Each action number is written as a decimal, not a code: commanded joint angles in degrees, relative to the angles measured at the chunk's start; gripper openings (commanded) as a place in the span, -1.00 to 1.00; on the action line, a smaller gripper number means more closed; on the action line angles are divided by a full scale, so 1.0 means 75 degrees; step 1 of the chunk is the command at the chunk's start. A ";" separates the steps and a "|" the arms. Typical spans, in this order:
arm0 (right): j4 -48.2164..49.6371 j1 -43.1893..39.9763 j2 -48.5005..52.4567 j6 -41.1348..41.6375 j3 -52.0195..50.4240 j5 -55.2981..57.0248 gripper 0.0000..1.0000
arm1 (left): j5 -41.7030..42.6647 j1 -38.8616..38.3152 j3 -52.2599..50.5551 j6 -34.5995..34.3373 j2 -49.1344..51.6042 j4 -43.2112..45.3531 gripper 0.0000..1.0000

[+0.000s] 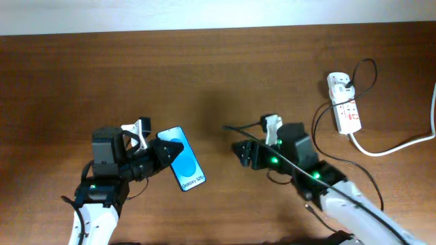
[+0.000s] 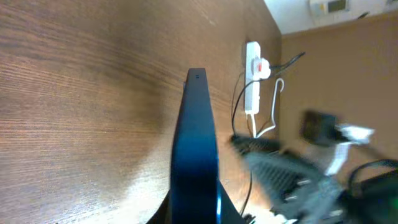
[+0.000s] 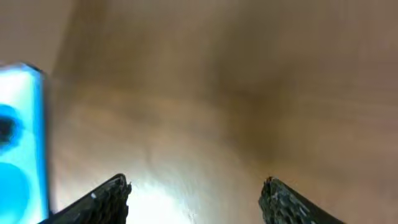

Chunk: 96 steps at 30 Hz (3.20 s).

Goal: Plug charger to phone and switch on socket
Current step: 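Release the phone from the right gripper and move it toward the cable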

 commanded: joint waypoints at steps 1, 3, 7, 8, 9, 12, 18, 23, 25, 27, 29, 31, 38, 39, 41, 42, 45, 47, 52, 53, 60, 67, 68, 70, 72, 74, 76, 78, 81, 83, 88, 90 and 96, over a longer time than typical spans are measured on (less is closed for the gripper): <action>-0.2876 -0.0149 -0.0956 -0.2186 0.1929 0.2055 0.49 | 0.0309 0.0032 0.0064 0.0289 -0.0032 0.0050 -1.00; -0.4709 -0.0149 -0.1137 -0.2713 0.2731 0.2702 0.63 | 0.0312 0.0026 0.0064 0.0289 -0.0032 0.0052 -1.00; -0.7242 -0.0154 -0.1137 -0.3990 0.2830 0.3701 0.97 | 0.0318 0.0026 0.0064 0.0289 -0.0032 -0.0055 -1.00; -0.7615 -0.0154 -0.1075 -0.4062 0.2821 0.4287 0.97 | 0.0315 0.0026 0.0064 0.0289 -0.0032 -0.0070 -1.00; -0.7816 -0.0154 -0.0962 -0.4610 0.2792 0.4450 0.99 | 0.0315 0.0026 0.0064 0.0289 -0.0032 -0.0067 -1.00; -0.8005 -0.0149 -0.0434 -0.5502 0.2343 0.4380 0.97 | 0.0318 0.0026 0.0064 0.0289 -0.0032 -0.0073 -1.00; -0.8064 -0.0157 0.0169 -0.6242 0.0685 0.4613 0.43 | 0.0315 0.0026 0.0064 0.0289 -0.0032 -0.0096 -1.00; -0.7326 -0.0154 0.0309 -0.7219 0.0807 0.5450 -0.07 | 0.0312 0.0026 0.0064 0.0289 -0.0032 -0.0093 -1.00; -0.8574 -0.0315 0.0312 -0.7866 0.0941 0.6583 -0.38 | 0.0312 0.0026 0.0064 0.0289 -0.0032 -0.0090 -1.00; -0.9049 -0.1067 0.0312 -0.8358 0.0938 0.6554 -0.62 | 0.0312 0.0026 0.0064 0.0289 -0.0032 -0.0093 -1.00; -0.9008 -0.1988 0.0294 -0.8355 0.0941 0.5747 -0.37 | 0.0309 0.0026 0.0064 0.0289 -0.0032 -0.0090 -1.00; -0.8912 -0.2107 0.0125 -0.8358 0.0947 0.4794 0.69 | 0.0309 0.0026 0.0064 0.0289 -0.0032 -0.0093 -0.98; -0.8107 -0.1588 -0.0868 -0.8329 0.0988 0.2830 0.79 | 0.0230 0.0026 0.0064 0.0289 -0.0032 -0.0102 -0.91; -0.8020 -0.1591 -0.1035 -0.8332 0.0933 0.2850 0.82 | 0.0230 0.0026 0.0064 0.0289 -0.0032 -0.0131 -0.91; -0.7956 -0.1594 -0.1577 -0.8332 0.0650 0.2894 0.91 | 0.0227 0.0026 0.0064 0.0289 -0.0032 -0.0181 -0.90; -0.7866 -0.1597 -0.1874 -0.8332 0.0414 0.2894 0.93 | 0.0192 0.0026 0.0064 0.0289 -0.0032 -0.0178 -0.90; -0.7711 -0.1597 -0.1766 -0.8332 0.0082 0.3037 0.84 | 0.0055 0.0026 0.0064 0.0289 -0.0032 -0.0210 -0.88; -0.7650 -0.1597 -0.1207 -0.8332 0.0082 0.2981 0.64 | 0.0055 0.0026 0.0064 0.0289 -0.0032 -0.0221 -0.88; -0.7504 -0.1597 0.0134 -0.8332 -0.0017 0.2806 0.52 | 0.0050 0.0026 0.0064 0.0303 -0.0032 -0.0239 -0.81; -0.7504 -0.1597 0.0309 -0.8332 -0.0017 0.2806 0.53 | 0.0050 0.0026 0.0064 0.0315 -0.0032 -0.0236 -0.80; -0.7513 -0.1597 0.0539 -0.8239 -0.0017 0.2838 0.51 | 0.0052 0.0026 0.0064 0.0318 -0.0032 -0.0347 -0.81; -0.7504 -0.1597 0.0539 -0.8250 -0.0015 0.4249 0.49 | -0.0038 0.0026 0.0064 0.0318 -0.0032 -0.0379 -0.81; -0.7516 -0.1597 0.0539 -0.8390 -0.0015 0.4249 0.48 | -0.0125 0.0026 0.0064 0.0318 -0.0032 -0.0382 -0.81; -0.7621 -0.1597 0.0539 -0.9218 -0.0015 0.4800 0.28 | -0.0146 0.0026 0.0064 0.0315 -0.0032 -0.0382 -0.81; -0.7624 -0.1597 0.0542 -0.9984 -0.0015 0.5321 0.29 | -0.0154 0.0026 0.0064 0.0315 -0.0032 -0.0376 -0.81; -0.7924 -0.1597 0.0542 -1.0104 -0.0017 0.4893 0.42 | -0.0236 0.0026 0.0064 0.0315 -0.0032 -0.0379 -0.81; -0.8078 -0.1612 0.0595 -1.0765 -0.0673 0.4791 0.43 | -0.0236 0.0026 0.0064 0.0315 -0.0032 -0.0382 -0.82; -0.8070 -0.1597 0.0586 -1.1535 -0.1448 0.5088 0.34 | -0.0236 0.0026 0.0064 0.0315 -0.0032 -0.0385 -0.81; -0.7959 -0.1597 0.0484 -1.1526 -0.1376 0.4785 0.26 | -0.0350 0.0026 0.0064 0.0315 -0.0032 -0.0414 -0.82; -0.7799 -0.1597 0.0609 -1.1532 -0.1434 0.4462 0.30 | -0.0350 0.0026 0.0064 0.0315 -0.0032 -0.0414 -0.82; -0.6475 -0.1597 0.0694 -1.1771 -0.1443 0.5179 0.40 | -0.0353 0.0026 0.0064 0.0315 -0.0032 -0.0405 -0.81; -0.5983 -0.1597 0.0743 -1.1844 -0.1346 0.5508 0.40 | -0.0353 0.0026 0.0064 0.0315 -0.0032 -0.0405 -0.81; -0.3290 -0.1597 0.1064 -1.1841 -0.0994 0.5234 0.52 | -0.0358 0.0026 0.0064 0.0312 -0.0032 -0.0373 -0.81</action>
